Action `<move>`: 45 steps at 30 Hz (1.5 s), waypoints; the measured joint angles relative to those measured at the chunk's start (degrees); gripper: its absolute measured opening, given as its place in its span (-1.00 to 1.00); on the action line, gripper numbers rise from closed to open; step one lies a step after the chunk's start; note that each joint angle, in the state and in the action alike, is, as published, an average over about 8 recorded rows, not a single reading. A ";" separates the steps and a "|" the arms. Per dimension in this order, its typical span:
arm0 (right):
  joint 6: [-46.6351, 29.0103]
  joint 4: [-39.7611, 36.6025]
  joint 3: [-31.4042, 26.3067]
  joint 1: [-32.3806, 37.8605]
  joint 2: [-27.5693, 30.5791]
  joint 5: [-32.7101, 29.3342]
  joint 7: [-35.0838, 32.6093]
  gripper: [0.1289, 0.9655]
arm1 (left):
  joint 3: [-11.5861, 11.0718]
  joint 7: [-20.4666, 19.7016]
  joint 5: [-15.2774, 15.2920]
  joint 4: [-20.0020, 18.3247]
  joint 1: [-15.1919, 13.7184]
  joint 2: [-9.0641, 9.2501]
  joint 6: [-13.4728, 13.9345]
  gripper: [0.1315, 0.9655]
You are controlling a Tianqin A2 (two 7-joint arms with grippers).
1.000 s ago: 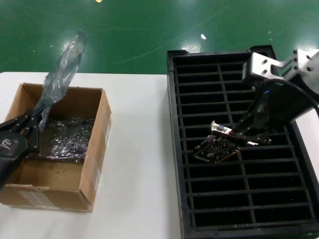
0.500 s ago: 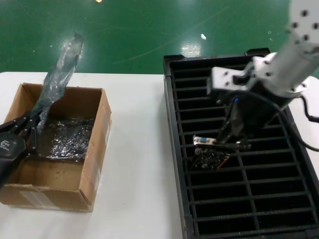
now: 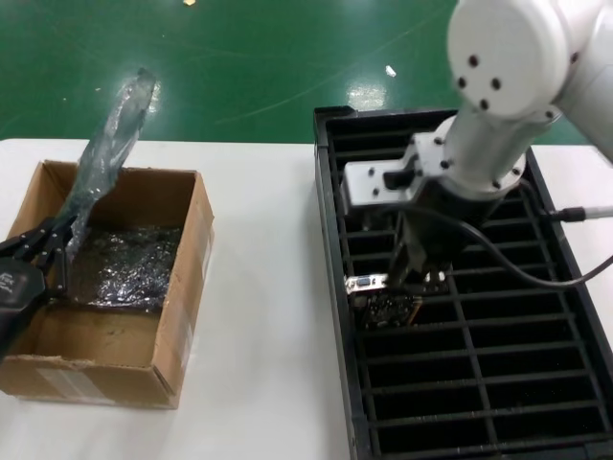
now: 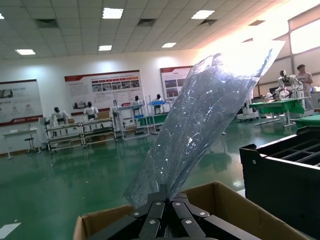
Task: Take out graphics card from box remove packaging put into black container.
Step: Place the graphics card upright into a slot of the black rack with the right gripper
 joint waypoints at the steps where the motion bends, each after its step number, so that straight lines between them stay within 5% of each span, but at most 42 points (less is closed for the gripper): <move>1: -0.03 -0.08 -0.13 -0.18 -0.35 -0.39 -0.14 -0.86 | -0.02 0.03 0.01 0.09 -0.03 -0.04 -0.06 -0.98; 15: -0.49 1.04 -1.23 -2.03 -2.58 -4.20 0.77 -0.86 | -0.03 0.15 0.36 0.91 -0.40 -0.52 -0.59 -0.98; 32: -0.61 4.21 -4.53 -1.32 -1.12 -1.63 5.77 -0.86 | 0.14 -0.16 0.78 0.95 -0.58 -0.72 0.05 -0.98; 45: -0.53 4.93 -3.98 -2.47 -1.14 -2.92 6.52 -0.66 | 0.11 -0.46 0.85 0.77 -0.24 -1.01 0.70 -0.98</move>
